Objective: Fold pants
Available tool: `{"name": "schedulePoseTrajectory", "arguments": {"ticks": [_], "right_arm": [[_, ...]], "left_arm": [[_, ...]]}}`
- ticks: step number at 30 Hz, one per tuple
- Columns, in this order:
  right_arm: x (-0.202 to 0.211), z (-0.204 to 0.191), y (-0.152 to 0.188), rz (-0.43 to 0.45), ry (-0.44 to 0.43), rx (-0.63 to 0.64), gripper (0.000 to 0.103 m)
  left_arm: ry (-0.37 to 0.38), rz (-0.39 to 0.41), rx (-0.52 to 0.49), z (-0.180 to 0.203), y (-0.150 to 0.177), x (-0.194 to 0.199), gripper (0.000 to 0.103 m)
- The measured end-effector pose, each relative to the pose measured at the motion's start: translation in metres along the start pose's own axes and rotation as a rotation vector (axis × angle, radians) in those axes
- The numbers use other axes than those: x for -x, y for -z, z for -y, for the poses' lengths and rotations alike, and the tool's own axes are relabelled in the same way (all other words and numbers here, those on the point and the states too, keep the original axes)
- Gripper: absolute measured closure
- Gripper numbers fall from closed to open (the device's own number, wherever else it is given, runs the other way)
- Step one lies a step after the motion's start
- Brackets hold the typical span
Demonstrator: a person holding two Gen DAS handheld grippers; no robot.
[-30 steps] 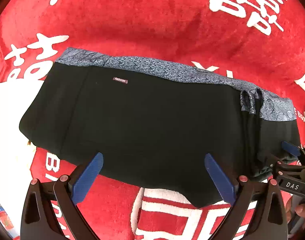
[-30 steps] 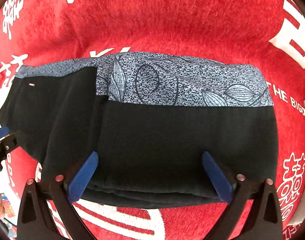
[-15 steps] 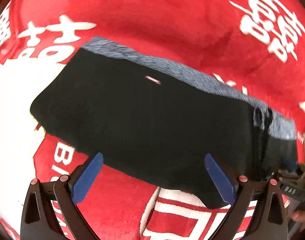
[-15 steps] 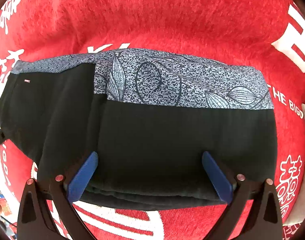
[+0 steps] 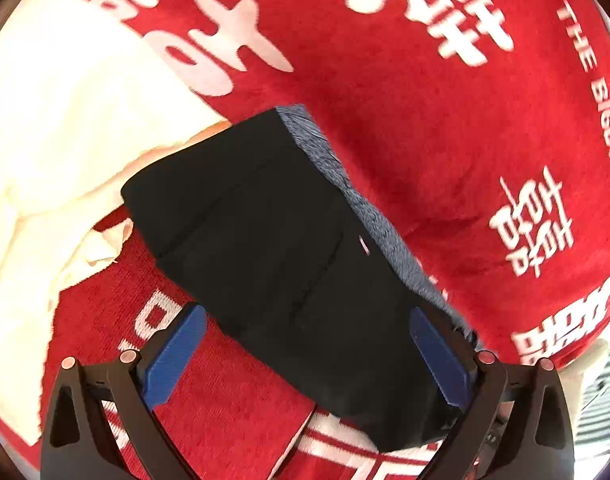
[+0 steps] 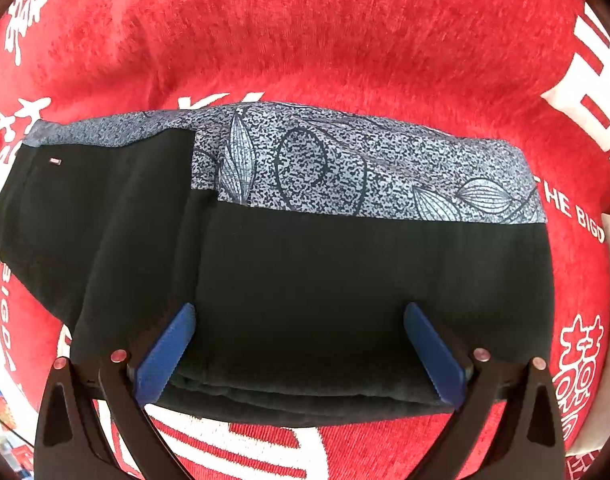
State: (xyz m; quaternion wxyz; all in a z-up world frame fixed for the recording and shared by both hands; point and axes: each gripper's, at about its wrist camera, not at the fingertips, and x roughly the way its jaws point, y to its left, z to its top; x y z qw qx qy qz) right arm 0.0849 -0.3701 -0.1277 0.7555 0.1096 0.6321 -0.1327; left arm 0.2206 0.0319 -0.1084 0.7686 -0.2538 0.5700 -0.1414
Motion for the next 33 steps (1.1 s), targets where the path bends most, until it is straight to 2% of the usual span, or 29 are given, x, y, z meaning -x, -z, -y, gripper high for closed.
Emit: {"name": "schedulePoseTrajectory", "arguments": {"ticks": [6,7,10,15,19,21,22,23,24,26,28,31,33], "right_arm": [[-0.002,-0.003,0.001,0.019,0.002,0.016,0.0],[-0.002,-0.003,0.002,0.022,0.002,0.015,0.0],[-0.002,-0.003,0.005,0.031,0.002,0.015,0.0],[-0.002,-0.003,0.008,0.035,0.002,0.013,0.0],[-0.002,-0.004,0.008,0.037,0.007,0.016,0.0],[0.0,-0.005,0.007,0.036,0.011,0.021,0.0],[0.002,-0.006,0.007,0.035,0.011,0.023,0.0],[0.005,-0.007,0.006,0.032,0.014,0.023,0.001],[0.01,-0.007,0.004,0.033,0.015,0.02,0.005],[0.024,-0.011,0.001,0.036,0.0,0.023,0.009],[0.045,-0.019,-0.008,0.038,-0.069,0.027,0.009],[0.068,-0.038,-0.028,0.021,-0.179,0.06,0.009],[0.078,-0.061,-0.052,-0.015,-0.259,0.101,0.008]], "left_arm": [[0.085,-0.008,0.069,-0.021,0.002,-0.021,0.001],[0.1,0.01,0.07,-0.022,0.001,-0.021,0.001],[0.119,0.031,0.07,-0.021,-0.004,-0.021,0.001],[0.15,0.055,0.127,-0.019,-0.016,-0.027,0.001],[0.055,0.051,0.072,-0.005,-0.017,-0.038,0.001],[-0.027,0.054,0.042,0.003,-0.017,-0.039,0.011],[-0.085,0.06,0.024,0.007,-0.016,-0.039,0.031],[-0.15,0.062,-0.009,0.01,-0.016,-0.039,0.056],[-0.202,0.058,-0.038,0.013,-0.016,-0.04,0.064],[-0.218,0.055,-0.061,0.016,-0.015,-0.037,0.069],[-0.281,0.068,-0.155,0.033,-0.011,-0.035,0.071],[-0.394,0.125,-0.381,0.07,0.007,-0.03,0.072],[-0.424,0.144,-0.479,0.085,0.018,-0.028,0.072]]}}
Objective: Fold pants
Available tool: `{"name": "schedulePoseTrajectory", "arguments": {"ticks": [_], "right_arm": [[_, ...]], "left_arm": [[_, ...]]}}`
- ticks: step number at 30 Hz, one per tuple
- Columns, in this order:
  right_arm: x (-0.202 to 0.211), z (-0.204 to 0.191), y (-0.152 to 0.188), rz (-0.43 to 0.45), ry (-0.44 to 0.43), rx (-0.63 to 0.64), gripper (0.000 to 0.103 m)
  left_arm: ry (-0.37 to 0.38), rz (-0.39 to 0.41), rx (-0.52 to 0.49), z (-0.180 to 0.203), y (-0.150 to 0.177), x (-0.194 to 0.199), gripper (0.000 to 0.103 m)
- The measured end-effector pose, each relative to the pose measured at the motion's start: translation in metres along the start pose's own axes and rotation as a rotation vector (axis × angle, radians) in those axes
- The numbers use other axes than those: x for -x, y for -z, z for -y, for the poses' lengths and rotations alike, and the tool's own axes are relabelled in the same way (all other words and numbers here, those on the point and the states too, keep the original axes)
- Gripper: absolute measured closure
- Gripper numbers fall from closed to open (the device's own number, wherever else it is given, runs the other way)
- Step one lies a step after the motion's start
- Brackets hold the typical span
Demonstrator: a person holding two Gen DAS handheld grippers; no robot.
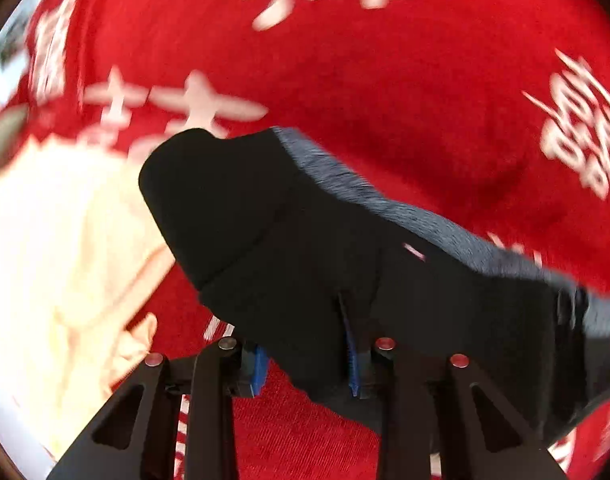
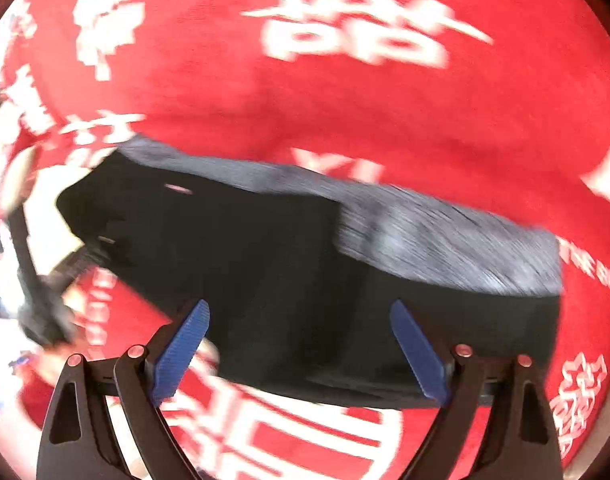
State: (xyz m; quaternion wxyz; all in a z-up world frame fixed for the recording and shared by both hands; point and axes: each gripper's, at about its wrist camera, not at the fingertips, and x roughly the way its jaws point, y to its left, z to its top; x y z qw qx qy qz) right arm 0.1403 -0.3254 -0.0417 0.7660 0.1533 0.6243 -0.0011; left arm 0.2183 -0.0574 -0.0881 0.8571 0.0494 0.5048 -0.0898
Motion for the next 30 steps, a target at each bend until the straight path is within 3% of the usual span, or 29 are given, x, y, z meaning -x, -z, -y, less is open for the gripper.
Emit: {"name": "schedulePoseTrajectory", "arguments": {"ticks": [5,10,17,19,22,23,24,25,26,30], "right_arm": [[-0.008,-0.065,-0.069,-0.094,-0.154,0.076,0.008],[-0.041,-0.153,-0.127,-0.254,-0.202,0.22,0.004],[-0.097,-0.242,-0.143,-0.466,-0.168,0.408,0.004],[-0.124,-0.255,-0.137,-0.569,-0.142,0.425,0.004],[-0.15,-0.254,-0.129,-0.648,-0.085,0.421,0.007],[-0.155,-0.251,-0.127,-0.661,-0.072,0.418,0.023],[-0.159,-0.246,-0.124,-0.674,-0.069,0.408,0.052],[-0.158,-0.239,-0.123,-0.666,-0.073,0.393,0.061],[-0.155,-0.236,-0.123,-0.651,-0.086,0.389,0.084],[-0.124,-0.207,-0.122,-0.539,-0.18,0.362,0.086]], "left_arm": [[-0.064,0.045,-0.173,0.026,0.006,0.01,0.072],[-0.078,0.057,-0.216,0.034,0.003,0.01,0.072],[-0.084,0.073,-0.237,0.037,0.006,0.014,0.072],[-0.088,0.082,-0.247,0.039,0.009,0.016,0.072],[-0.093,0.096,-0.261,0.04,0.011,0.018,0.072],[-0.092,0.098,-0.263,0.041,0.012,0.019,0.072],[-0.089,0.091,-0.262,0.041,0.012,0.019,0.072],[-0.086,0.081,-0.257,0.04,0.013,0.018,0.072],[-0.076,0.081,-0.255,0.041,0.014,0.02,0.072],[-0.056,0.121,-0.3,0.056,0.014,0.039,0.072]]}}
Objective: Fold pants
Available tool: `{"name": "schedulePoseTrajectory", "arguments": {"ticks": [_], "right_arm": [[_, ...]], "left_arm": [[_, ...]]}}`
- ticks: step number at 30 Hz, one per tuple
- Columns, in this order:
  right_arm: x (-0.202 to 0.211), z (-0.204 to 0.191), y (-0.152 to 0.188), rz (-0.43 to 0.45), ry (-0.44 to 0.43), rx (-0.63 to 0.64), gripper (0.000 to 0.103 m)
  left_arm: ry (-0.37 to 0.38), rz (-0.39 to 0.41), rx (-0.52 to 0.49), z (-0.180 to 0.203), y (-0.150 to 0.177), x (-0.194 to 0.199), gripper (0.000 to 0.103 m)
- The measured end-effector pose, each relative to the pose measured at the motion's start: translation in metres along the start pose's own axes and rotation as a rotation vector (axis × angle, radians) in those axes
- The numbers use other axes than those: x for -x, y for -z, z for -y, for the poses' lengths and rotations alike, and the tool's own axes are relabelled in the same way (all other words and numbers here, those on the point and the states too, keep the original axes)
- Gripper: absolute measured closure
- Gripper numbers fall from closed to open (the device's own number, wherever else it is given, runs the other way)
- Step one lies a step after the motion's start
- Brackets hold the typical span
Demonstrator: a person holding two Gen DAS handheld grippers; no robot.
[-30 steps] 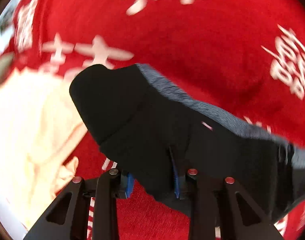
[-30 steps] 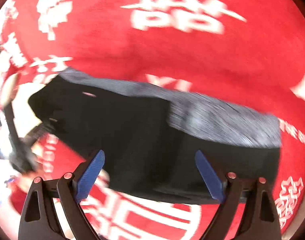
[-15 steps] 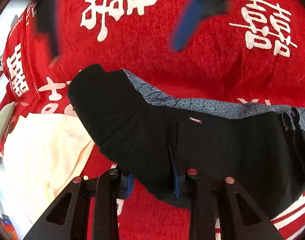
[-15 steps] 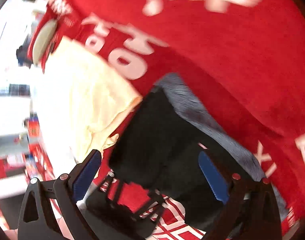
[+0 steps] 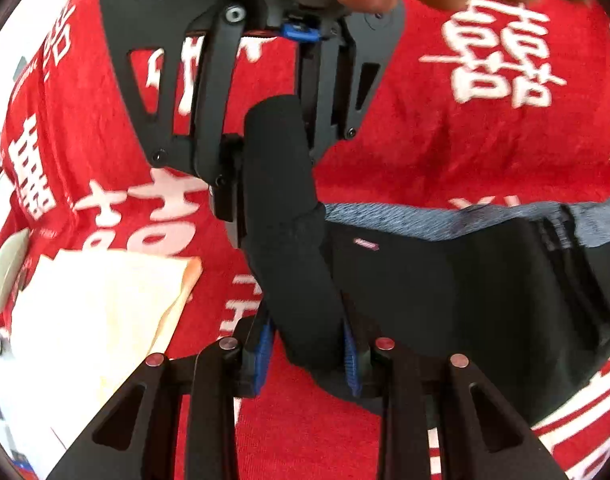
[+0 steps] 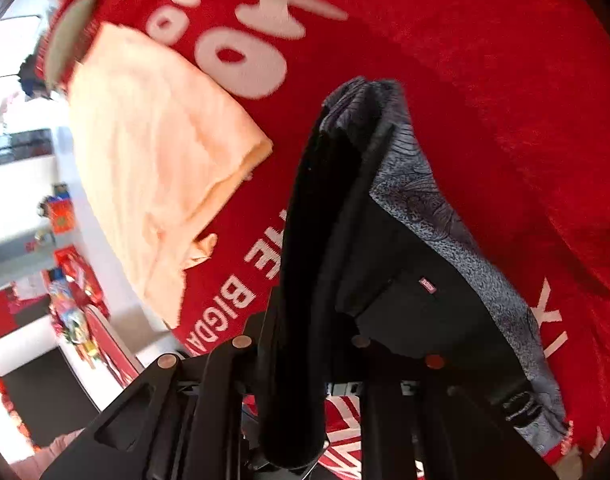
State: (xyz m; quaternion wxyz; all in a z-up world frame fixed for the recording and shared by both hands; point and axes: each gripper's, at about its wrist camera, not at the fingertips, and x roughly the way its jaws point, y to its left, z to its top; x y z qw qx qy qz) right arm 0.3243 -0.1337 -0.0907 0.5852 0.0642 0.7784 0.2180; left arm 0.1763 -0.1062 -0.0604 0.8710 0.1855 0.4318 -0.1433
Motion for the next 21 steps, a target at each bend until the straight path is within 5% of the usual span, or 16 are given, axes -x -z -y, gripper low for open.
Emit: {"name": "schedulePoseTrajectory", "arguments": {"ticks": [12,21], "right_arm": [[0.113,0.09,0.137,0.371,-0.286,-0.087,0.086],[0.151,0.175,0.26,0.599,-0.454,-0.198,0.085]], "left_arm": [[0.13,0.152,-0.163,0.07,-0.049,0.086,0.072],[0.233,0.198,-0.305,0.155,-0.066,0.137,0.072]]}}
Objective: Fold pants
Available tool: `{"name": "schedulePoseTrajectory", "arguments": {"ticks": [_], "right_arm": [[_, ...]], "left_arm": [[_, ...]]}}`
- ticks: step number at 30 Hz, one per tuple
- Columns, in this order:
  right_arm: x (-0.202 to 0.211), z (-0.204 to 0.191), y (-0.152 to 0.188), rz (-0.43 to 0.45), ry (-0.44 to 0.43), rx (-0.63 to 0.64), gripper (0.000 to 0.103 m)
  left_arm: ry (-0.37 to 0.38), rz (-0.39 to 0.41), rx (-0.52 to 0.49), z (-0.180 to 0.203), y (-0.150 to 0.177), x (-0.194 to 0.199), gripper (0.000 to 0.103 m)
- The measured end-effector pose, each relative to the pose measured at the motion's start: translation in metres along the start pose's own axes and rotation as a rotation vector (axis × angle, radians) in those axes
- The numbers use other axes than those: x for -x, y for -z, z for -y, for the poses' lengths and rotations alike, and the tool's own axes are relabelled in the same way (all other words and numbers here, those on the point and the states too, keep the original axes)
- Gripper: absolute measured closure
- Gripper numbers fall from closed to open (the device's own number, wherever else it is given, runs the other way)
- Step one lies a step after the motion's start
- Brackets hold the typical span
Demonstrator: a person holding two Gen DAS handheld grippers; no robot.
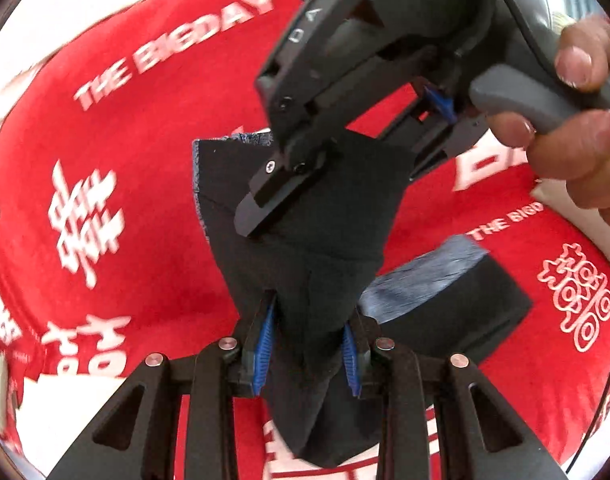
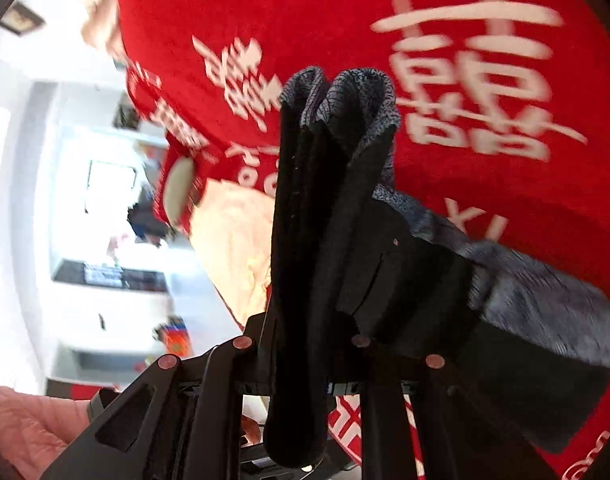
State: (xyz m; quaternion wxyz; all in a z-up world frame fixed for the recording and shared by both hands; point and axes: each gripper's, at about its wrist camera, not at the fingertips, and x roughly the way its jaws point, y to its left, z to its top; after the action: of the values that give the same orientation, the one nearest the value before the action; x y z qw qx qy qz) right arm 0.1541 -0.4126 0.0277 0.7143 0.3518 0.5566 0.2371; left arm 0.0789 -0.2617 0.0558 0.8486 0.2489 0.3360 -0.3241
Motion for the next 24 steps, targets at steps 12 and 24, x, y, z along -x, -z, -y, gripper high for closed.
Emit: {"name": "schedulePoseTrajectory", "arguments": {"ticks": [12,24], "right_arm": [[0.098,0.099,0.078,0.183,-0.039,-0.139,0.084],[0.056,0.231,0.131,0.175,-0.102,-0.311,0.082]], "left_arm": [[0.124,-0.015,-0.231,0.132,-0.027,-0.013,0.072],[0.12,-0.202,-0.377,0.207,0.035,-0.076,0.072]]}}
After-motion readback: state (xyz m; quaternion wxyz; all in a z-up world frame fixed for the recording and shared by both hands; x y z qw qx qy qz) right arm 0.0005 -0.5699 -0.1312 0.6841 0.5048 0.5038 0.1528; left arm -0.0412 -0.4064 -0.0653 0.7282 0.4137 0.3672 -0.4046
